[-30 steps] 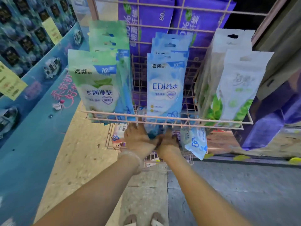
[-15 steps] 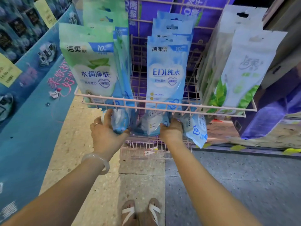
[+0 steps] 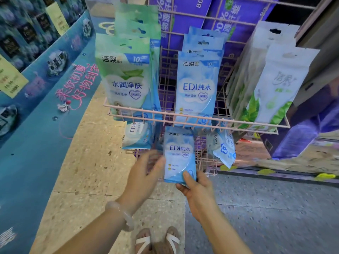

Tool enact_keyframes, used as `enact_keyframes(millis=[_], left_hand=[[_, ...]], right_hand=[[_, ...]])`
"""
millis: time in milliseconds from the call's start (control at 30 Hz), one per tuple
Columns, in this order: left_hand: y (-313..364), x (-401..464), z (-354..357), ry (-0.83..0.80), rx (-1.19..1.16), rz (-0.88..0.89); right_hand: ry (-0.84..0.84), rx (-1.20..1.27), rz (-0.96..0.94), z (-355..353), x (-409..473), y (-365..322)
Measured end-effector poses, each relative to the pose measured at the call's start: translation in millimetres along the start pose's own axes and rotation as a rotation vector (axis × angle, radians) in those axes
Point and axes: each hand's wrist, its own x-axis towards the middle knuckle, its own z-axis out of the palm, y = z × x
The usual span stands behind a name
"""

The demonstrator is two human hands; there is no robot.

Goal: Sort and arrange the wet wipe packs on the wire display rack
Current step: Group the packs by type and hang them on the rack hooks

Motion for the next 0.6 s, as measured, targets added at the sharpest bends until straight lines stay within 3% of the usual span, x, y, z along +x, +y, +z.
enact_keyframes(millis=[67, 133, 233, 367, 433, 500, 600], left_hand=[[3.1, -3.7, 9.8, -0.165, -0.345, -0.282], [4.3, -1.1, 9.3, -0.164, -0.544, -0.442], [-8.9, 0.5, -6.5, -0.07, -0.642, -0.446], [-36.2, -11.2, -33.0, 0.045, -0.649, -0.49], [-47.1, -17.7, -42.0, 0.087, -0.61, -0.487], [-52.4, -21.1, -47.1, 0.1, -0.581, -0.464], [-52.3, -17.7, -51.9, 0.127, -0.562, -0.42]], right_hand=[[-0.079, -0.059, 0.014, 4.9, -3.8, 3.1], [-0.165, -0.196, 0.031, 8.4, -5.5, 4.8], [-0.143, -0.462, -0.081, 13.8, 7.9, -10.4], [0.127, -0.982, -0.331, 32.2, 73.6, -43.4], [0.148, -1.253, -0.188, 41.3, 107.4, -46.5], [0.096, -1.265, -0.04, 47.5, 131.9, -43.6], [0.089, -1.264, 0.031, 54.1, 152.2, -40.1]])
